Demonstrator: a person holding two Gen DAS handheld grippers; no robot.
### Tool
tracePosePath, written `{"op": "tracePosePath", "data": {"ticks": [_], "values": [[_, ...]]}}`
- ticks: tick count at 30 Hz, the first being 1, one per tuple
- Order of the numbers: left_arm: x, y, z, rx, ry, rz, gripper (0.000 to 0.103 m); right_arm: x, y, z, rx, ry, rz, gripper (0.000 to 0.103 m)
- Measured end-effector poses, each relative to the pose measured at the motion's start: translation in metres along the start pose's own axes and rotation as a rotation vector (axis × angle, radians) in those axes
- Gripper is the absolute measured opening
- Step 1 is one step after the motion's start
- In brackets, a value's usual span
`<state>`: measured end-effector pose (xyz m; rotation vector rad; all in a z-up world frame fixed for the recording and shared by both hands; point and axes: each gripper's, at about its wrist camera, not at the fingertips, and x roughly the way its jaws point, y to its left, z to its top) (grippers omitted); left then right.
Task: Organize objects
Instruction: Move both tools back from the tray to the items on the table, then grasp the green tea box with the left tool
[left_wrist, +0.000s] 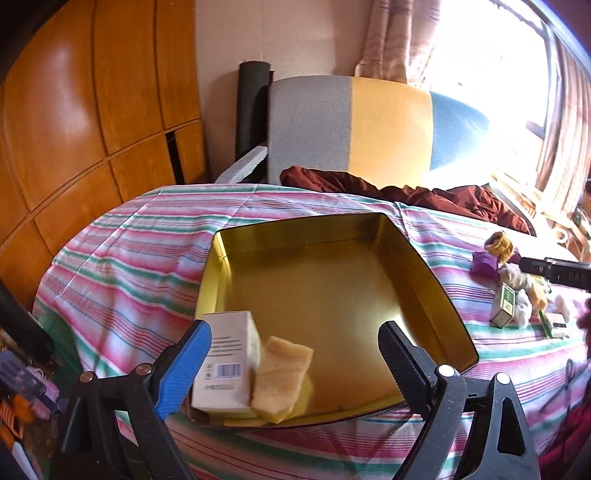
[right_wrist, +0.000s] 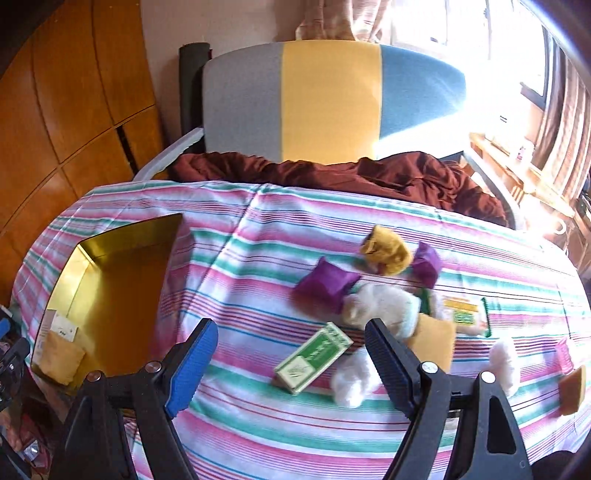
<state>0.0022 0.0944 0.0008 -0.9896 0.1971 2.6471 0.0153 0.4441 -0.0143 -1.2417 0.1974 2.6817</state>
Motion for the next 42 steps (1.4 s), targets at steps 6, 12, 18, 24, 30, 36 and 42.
{"op": "tracePosePath", "data": {"ticks": [6,12,18,24,30,36,42], "values": [[0.007,-0.036,0.009,0.077,0.007,-0.051,0.092,0.003,-0.074,0.001,0.099,-0.036,-0.131,0.083],[0.013,-0.089,0.018,0.19,0.006,-0.129,0.092,0.015,-0.144,-0.022,0.37,-0.017,-0.158,0.083],[0.032,-0.152,0.021,0.294,0.045,-0.22,0.092,0.01,-0.176,-0.03,0.539,-0.033,-0.102,0.083],[0.057,-0.213,0.016,0.391,0.096,-0.29,0.085,0.009,-0.184,-0.033,0.599,-0.031,-0.064,0.083],[0.087,-0.254,0.016,0.452,0.151,-0.328,0.075,0.011,-0.185,-0.033,0.612,-0.025,-0.044,0.083],[0.114,-0.282,0.017,0.478,0.199,-0.342,0.075,0.011,-0.187,-0.032,0.613,-0.032,-0.037,0.083],[0.144,-0.297,0.016,0.484,0.257,-0.356,0.048,0.01,-0.193,-0.033,0.635,-0.037,-0.044,0.083]]}}
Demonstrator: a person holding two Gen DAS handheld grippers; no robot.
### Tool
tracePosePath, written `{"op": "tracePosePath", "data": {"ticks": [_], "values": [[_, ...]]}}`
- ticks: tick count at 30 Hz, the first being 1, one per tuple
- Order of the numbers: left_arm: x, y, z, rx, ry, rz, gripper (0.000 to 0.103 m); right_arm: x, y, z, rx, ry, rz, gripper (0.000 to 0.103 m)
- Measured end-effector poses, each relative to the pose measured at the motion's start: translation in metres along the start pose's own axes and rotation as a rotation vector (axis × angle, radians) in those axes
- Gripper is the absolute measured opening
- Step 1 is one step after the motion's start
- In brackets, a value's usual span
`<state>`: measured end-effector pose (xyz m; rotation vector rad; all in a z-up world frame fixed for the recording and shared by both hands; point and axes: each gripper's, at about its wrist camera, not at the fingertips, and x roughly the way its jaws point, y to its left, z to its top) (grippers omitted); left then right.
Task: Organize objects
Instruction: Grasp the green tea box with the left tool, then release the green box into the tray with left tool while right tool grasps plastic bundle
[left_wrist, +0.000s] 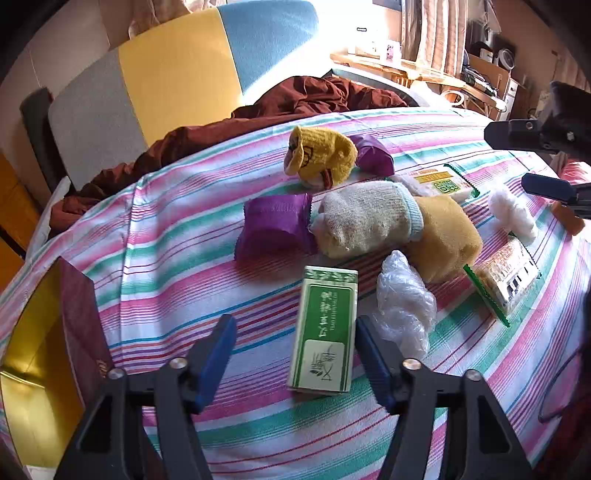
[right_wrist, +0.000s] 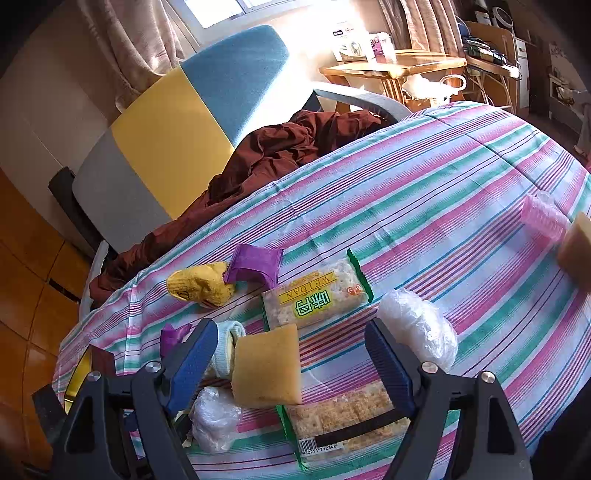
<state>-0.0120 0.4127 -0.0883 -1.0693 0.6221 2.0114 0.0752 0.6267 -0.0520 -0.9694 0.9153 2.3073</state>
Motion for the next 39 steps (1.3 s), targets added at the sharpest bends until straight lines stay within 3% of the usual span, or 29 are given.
{"op": "tracePosePath", "data": {"ticks": [2,8,16,18,20,25,31,36,39], "values": [[0.011,0.003,-0.002,-0.03,0.039,-0.037,0.031,0.0,-0.002,0.001,0.004,-0.002,-0.005,0.083],[-0.002,0.003,-0.024,-0.063,-0.005,-0.04,0.031,0.01,0.006,-0.002,-0.047,0.046,-0.004,0.083],[-0.016,-0.003,-0.051,-0.073,-0.05,-0.048,0.031,0.027,0.029,-0.017,-0.182,0.131,-0.011,0.066],[-0.018,-0.003,-0.055,-0.069,-0.068,-0.049,0.031,0.018,0.035,-0.018,-0.205,0.104,0.041,0.057],[-0.018,-0.002,-0.058,-0.07,-0.083,-0.048,0.031,0.011,0.046,-0.021,-0.249,0.09,0.133,0.056],[-0.023,-0.003,-0.065,-0.078,-0.099,-0.048,0.031,0.027,0.081,-0.042,-0.408,0.211,0.196,0.053],[-0.028,-0.003,-0.076,-0.073,-0.128,-0.051,0.031,0.05,0.094,-0.067,-0.51,0.332,0.146,0.053],[-0.027,-0.004,-0.078,-0.074,-0.146,-0.044,0.031,0.066,0.097,-0.076,-0.555,0.374,0.077,0.052],[-0.027,-0.004,-0.079,-0.078,-0.155,-0.044,0.031,0.068,0.099,-0.08,-0.605,0.363,0.061,0.042]]}}
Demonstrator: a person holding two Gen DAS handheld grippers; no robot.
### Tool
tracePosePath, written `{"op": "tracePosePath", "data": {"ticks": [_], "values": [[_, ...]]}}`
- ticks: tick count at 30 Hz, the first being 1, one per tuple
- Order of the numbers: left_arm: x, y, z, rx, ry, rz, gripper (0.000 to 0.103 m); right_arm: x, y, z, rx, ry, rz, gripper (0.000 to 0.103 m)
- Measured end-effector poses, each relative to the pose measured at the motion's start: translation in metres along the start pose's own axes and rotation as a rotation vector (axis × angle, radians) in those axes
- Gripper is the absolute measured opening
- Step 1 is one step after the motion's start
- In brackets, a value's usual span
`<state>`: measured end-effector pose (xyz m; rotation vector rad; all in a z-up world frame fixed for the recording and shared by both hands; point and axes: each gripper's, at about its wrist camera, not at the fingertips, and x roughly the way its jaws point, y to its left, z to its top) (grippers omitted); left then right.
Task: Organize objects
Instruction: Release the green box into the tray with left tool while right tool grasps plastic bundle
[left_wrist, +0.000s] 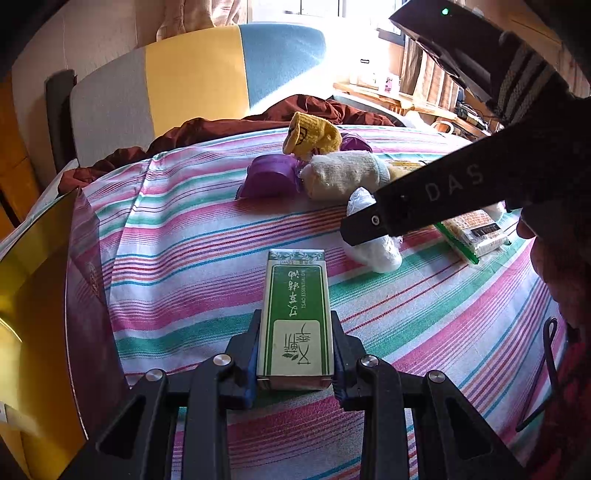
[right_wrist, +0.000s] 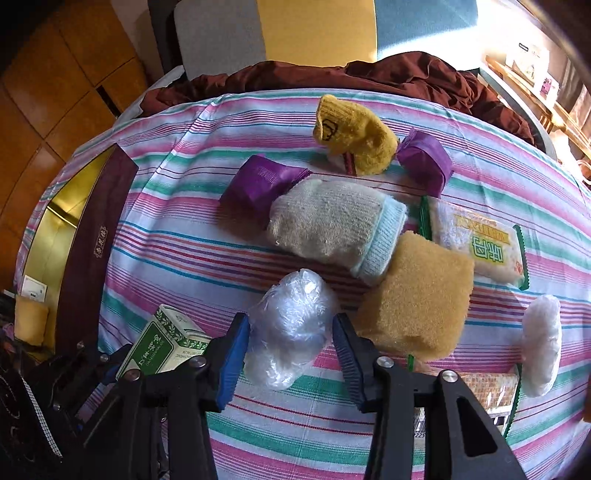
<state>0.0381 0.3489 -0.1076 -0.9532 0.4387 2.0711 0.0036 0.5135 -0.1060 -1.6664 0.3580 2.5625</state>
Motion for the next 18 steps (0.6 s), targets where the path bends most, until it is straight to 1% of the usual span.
{"op": "tracePosePath", "data": {"ticks": [4,10,13,18], "values": [[0.0,0.001,0.0,-0.003,-0.001,-0.005,0.031,0.0,-0.001,0.0,-0.018,-0.003,0.0,0.039],[-0.008,0.004,0.002,-0.031,0.042,-0.017,0.03,-0.003,-0.005,0.001,-0.013,-0.007,0.008,0.039],[-0.023,0.004,0.003,-0.038,0.02,-0.024,0.03,-0.004,-0.004,0.0,-0.018,-0.001,0.026,0.039],[-0.048,0.007,0.004,-0.046,-0.009,-0.014,0.03,-0.003,0.003,-0.001,-0.041,-0.002,0.022,0.039]]}}
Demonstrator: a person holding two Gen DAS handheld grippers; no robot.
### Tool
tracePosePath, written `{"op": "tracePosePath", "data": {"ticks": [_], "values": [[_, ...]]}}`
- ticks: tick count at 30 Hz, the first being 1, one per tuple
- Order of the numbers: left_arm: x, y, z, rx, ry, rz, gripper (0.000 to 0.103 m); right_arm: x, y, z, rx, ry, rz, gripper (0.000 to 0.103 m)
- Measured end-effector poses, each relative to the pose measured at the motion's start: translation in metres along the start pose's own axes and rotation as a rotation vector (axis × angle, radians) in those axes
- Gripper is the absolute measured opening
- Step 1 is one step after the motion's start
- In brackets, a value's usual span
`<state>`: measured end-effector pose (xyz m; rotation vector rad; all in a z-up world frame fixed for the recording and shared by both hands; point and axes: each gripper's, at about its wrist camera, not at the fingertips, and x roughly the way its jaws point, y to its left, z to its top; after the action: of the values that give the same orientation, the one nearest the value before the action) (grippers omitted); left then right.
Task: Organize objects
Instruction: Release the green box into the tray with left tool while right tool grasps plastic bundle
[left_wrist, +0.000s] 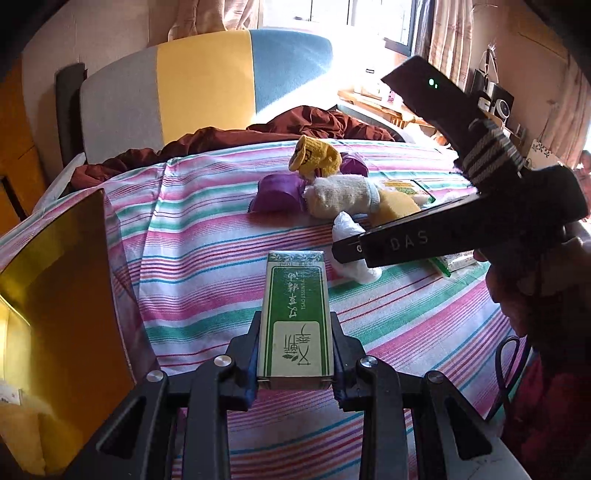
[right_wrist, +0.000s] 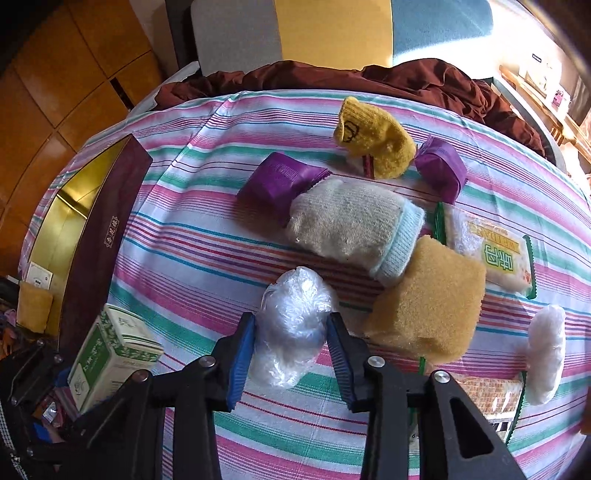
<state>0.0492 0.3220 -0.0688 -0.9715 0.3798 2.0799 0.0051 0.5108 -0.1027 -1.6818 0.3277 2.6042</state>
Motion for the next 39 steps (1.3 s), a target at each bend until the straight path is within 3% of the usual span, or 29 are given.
{"op": "tracePosePath", "data": {"ticks": [11,19,30,39], "values": [[-0.053,0.03,0.009,-0.062,-0.052,0.09,0.031,0.001,0.015,-0.003,-0.06,-0.003,-0.01,0.039],[-0.079,0.079,0.016,-0.128,-0.085,0.19,0.031,0.001,0.017,-0.005,-0.07,-0.002,-0.024,0.039],[-0.093,0.206,0.004,-0.309,-0.07,0.326,0.031,0.003,0.021,-0.006,-0.094,-0.003,-0.054,0.039],[-0.069,0.292,-0.011,-0.408,0.013,0.41,0.031,0.003,0.023,-0.007,-0.11,-0.004,-0.074,0.039]]}}
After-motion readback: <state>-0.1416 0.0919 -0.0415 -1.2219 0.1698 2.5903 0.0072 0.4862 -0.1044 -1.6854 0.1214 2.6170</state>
